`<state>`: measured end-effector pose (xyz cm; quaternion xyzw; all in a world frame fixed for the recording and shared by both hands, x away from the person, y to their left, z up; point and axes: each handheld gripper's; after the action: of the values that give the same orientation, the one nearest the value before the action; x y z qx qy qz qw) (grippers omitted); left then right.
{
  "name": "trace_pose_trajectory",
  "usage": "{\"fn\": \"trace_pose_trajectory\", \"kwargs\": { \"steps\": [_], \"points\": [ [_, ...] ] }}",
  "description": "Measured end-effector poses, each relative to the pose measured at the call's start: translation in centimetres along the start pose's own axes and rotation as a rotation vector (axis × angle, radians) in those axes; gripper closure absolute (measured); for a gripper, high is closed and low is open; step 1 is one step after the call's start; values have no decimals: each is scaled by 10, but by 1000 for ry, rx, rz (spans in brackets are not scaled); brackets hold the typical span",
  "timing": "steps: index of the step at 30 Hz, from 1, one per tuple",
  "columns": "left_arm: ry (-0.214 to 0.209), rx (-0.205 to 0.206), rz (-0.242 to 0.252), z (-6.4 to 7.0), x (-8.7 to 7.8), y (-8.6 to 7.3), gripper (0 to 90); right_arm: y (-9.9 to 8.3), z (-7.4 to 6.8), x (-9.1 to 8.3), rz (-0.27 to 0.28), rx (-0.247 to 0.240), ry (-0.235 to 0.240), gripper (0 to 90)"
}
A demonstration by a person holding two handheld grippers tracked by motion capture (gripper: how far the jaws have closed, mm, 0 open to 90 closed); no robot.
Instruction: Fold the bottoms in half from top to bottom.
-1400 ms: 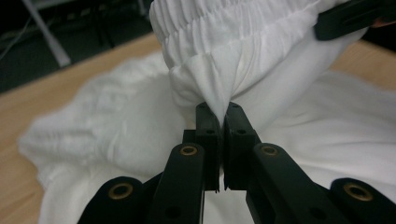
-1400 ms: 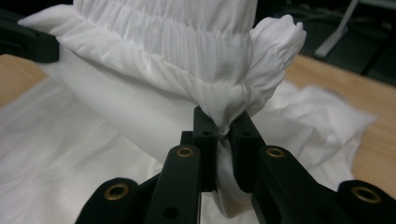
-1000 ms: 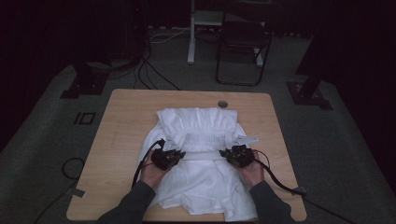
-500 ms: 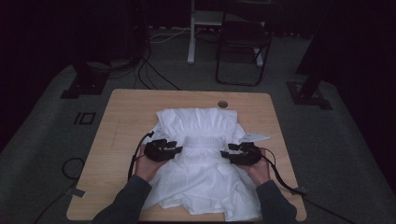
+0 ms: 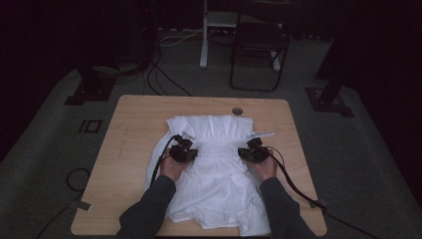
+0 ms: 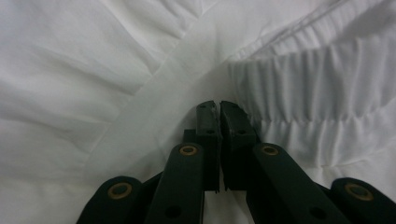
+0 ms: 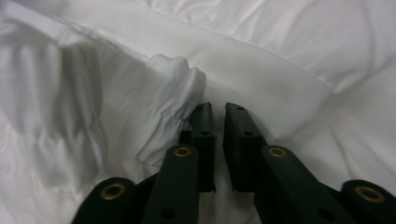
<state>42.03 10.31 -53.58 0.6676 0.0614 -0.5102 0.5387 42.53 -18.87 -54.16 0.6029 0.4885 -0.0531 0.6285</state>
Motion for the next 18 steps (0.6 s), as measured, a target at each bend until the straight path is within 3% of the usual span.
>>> {"fn": "trace_pose_trajectory", "kwargs": {
  "steps": [6, 10, 13, 16, 18],
  "points": [
    [-65, 0, 40, 0, -9, -6, 832, -5, 2, -10, 52, -6, 97, 771],
    [-83, 62, 70, 10, -18, -16, 806, -14, -6, -23, 94, -52, 162, 738],
    [-101, 79, 75, 15, -22, -22, 805, -19, -10, -28, 102, -68, 190, 719],
    [-169, 142, 89, 28, -29, -34, 805, -31, -18, -39, 111, -107, 216, 690],
    [-164, 183, 99, 33, -32, -36, 787, -34, -20, -46, 128, -127, 224, 678]
  ]
}}
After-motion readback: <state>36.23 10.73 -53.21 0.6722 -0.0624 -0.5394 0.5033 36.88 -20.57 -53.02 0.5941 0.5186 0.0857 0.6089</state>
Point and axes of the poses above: each handheld gripper's, and its own axes: x roughly forward along the jaws, y roughly out of its top, z roughly to its right
